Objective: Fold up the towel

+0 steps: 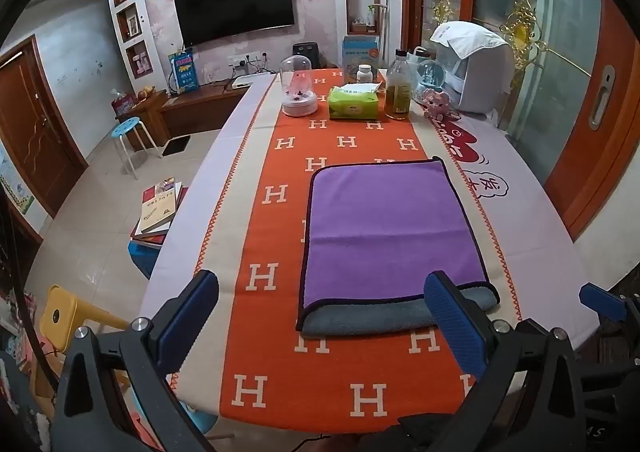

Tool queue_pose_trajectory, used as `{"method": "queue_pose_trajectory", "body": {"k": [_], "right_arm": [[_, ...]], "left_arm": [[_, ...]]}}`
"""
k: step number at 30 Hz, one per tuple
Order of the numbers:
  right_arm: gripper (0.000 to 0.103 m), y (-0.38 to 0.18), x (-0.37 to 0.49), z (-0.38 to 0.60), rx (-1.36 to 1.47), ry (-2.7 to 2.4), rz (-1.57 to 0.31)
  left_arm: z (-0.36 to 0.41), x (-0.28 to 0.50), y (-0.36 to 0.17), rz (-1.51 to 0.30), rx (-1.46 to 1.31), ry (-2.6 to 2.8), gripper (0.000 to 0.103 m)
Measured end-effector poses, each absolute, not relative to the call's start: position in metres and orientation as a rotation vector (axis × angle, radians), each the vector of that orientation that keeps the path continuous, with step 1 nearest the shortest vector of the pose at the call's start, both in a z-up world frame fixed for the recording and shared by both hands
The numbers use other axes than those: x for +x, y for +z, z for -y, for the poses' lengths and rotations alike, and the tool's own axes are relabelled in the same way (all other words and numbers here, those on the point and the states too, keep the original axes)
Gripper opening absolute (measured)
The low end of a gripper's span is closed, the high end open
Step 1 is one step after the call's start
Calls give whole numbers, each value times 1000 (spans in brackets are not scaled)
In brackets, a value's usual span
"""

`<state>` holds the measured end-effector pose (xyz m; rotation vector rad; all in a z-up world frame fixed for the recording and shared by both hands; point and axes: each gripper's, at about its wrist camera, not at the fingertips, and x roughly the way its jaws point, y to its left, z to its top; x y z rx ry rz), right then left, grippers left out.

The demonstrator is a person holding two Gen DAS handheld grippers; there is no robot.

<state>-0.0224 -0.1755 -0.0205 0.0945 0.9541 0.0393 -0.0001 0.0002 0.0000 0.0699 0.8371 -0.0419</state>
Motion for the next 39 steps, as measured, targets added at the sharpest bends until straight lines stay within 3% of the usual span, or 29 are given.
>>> {"method": "queue_pose_trajectory", "body": {"k": [39], "right_arm": [[100, -20, -24, 164, 78, 32, -949]], "left_arm": [[-6, 8, -14, -919, 102, -58, 102]]}}
